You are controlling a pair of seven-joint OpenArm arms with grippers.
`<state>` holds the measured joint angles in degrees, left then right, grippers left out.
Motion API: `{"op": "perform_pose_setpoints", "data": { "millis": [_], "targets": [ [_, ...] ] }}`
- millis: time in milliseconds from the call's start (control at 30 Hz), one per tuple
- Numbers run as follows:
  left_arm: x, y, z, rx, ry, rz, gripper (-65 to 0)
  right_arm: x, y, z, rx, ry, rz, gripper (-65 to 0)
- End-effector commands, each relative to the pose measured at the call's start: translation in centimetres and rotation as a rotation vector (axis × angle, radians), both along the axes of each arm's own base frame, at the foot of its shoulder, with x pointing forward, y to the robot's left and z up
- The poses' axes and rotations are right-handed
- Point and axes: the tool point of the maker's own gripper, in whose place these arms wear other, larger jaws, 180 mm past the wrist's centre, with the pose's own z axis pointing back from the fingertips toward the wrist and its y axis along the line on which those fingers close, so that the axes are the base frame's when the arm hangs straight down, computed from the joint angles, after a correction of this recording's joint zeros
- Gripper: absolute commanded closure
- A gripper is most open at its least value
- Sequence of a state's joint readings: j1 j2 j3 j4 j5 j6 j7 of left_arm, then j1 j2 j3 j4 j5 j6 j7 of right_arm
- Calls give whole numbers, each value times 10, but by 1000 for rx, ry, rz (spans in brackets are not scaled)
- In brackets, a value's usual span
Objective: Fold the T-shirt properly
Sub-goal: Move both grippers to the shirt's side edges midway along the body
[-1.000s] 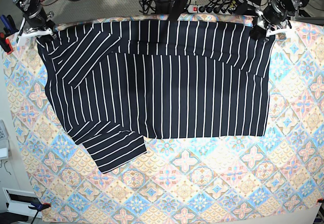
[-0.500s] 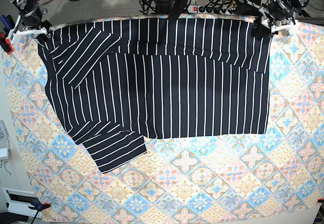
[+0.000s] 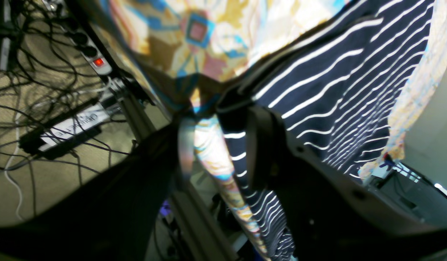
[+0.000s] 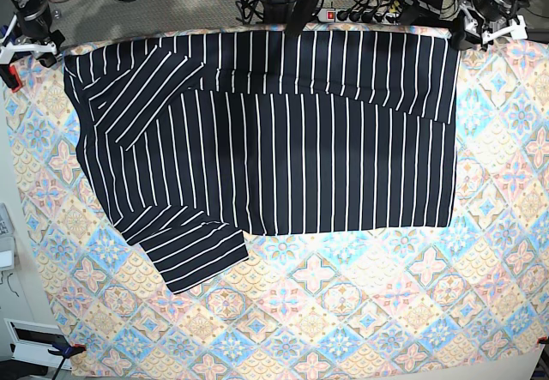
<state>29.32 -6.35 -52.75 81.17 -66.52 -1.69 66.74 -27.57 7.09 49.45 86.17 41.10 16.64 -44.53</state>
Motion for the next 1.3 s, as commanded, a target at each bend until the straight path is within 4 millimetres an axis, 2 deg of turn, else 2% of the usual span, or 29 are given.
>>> {"op": "perform_pose_setpoints", "data": {
  "millis": [0,100,233,300,400,467,633,800,933,1067,1267],
  "targets": [
    [16,8,18,27,-65,-13,-231,19,-9,25,-58,-72,27,-180],
    [37,10,43,98,-129,-64,-231,40,-5,49,-110,-122,80,-180],
    [61,11,72,174,-207,-108,-231,84,20,77,-152,-205,206,-181],
    [81,9,85,193,-260,-124,-231,99,32,81,-156,-216,269,-181],
    [96,10,93,203,-297,-130,-231,126,54,85,-143,-245,361,-180],
    [106,17,100,238,-306,-145,-231,137,65,85,-130,-259,396,-179],
    [122,29,108,297,-312,-160,-231,158,80,84,-174,-244,465,-179],
    [155,39,109,328,-322,-171,-231,184,105,84,-220,-233,564,-179],
    [196,24,105,362,-306,-261,-236,208,121,91,-270,-245,624,-179],
    [234,14,113,452,-283,-351,-236,218,126,79,-240,-230,635,-179],
    [276,16,98,435,-223,-357,-234,237,130,70,-200,-229,632,-180]
  ]
}}
